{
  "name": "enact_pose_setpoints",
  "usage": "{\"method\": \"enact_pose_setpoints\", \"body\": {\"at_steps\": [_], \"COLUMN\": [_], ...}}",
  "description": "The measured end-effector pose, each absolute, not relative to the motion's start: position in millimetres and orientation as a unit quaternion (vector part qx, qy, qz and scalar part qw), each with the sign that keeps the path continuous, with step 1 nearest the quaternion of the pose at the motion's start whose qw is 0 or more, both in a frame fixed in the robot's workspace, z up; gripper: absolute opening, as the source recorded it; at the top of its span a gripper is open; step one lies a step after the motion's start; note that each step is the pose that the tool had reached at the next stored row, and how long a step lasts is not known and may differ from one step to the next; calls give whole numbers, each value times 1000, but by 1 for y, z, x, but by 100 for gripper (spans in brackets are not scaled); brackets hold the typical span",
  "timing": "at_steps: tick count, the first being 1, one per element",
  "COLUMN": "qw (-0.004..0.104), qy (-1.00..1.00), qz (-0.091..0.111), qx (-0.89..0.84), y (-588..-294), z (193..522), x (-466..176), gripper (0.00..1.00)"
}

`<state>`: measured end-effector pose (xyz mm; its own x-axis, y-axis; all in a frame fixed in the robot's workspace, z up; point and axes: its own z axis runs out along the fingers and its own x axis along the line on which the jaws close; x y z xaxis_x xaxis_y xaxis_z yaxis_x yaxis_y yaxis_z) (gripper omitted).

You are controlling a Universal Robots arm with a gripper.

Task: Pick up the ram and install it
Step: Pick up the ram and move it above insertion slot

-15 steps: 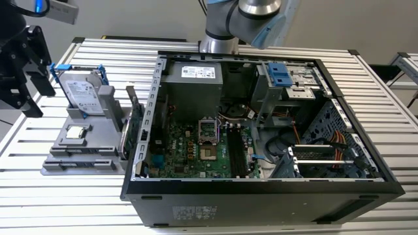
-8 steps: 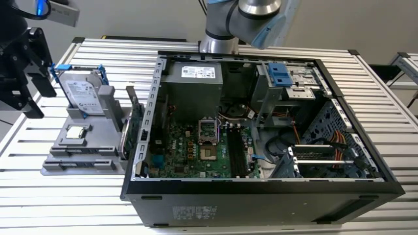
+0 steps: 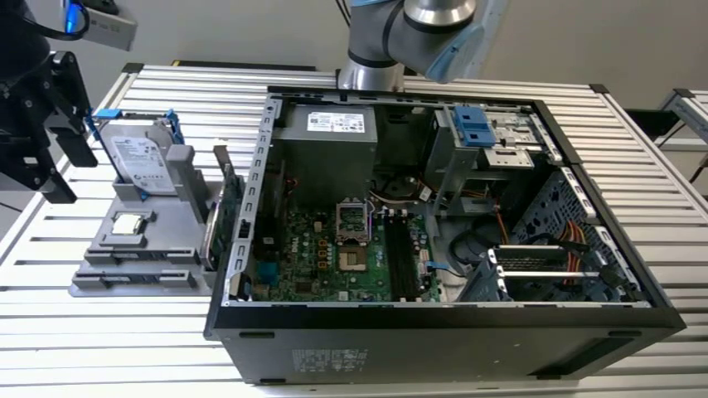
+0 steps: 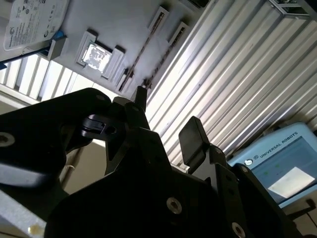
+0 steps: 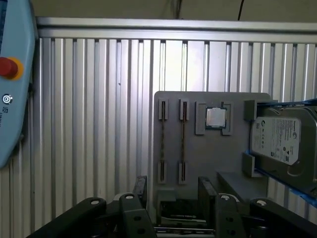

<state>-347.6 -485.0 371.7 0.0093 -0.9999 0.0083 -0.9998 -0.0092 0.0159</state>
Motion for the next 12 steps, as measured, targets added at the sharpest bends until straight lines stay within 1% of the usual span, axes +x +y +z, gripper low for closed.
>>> {"method": "enact_pose_setpoints", "body": {"at_steps": [12], "qw": [9], "qy": [-704], "qz": [-3], "qx": [710], "y": [-485], "z": [365], "x": [-348], "gripper": [100]}}
